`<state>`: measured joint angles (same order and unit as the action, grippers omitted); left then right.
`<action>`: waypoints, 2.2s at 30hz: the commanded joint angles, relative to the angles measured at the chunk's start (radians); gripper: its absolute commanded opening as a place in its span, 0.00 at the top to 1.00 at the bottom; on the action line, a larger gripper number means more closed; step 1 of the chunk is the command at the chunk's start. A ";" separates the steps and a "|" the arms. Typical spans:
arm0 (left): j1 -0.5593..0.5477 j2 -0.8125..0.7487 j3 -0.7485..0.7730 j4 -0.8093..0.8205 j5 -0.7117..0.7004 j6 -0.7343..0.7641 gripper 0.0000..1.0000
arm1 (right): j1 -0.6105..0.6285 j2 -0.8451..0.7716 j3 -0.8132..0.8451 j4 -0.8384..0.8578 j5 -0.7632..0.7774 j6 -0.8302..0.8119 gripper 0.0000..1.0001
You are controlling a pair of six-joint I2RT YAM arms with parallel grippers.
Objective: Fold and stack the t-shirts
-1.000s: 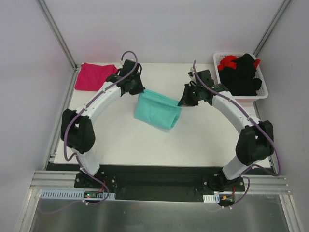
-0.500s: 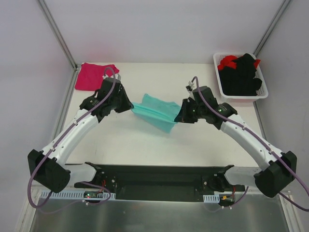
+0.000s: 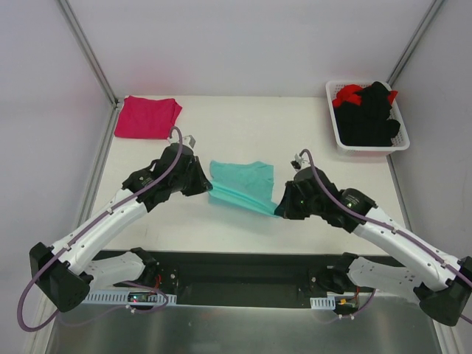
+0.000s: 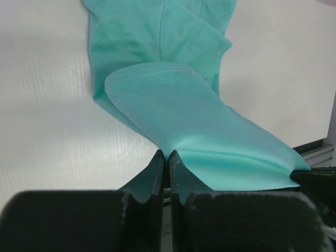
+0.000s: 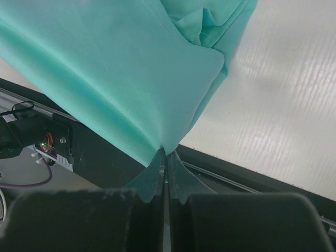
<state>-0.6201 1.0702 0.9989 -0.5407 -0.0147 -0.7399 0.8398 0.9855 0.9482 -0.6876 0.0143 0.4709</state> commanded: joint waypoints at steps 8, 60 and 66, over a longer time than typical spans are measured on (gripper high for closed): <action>-0.020 -0.001 -0.017 -0.107 -0.151 -0.081 1.00 | 0.094 -0.050 0.015 -0.181 0.193 0.107 0.99; 0.122 0.431 0.280 -0.139 -0.194 0.005 1.00 | -0.166 0.576 0.391 -0.102 0.176 -0.256 0.99; 0.134 0.528 0.345 -0.124 -0.177 0.025 1.00 | -0.220 0.613 0.409 -0.090 0.156 -0.293 0.99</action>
<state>-0.5148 1.5490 1.2827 -0.6392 -0.1345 -0.7666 0.6689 1.5860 1.3197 -0.7181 0.1425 0.2432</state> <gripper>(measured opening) 0.014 0.018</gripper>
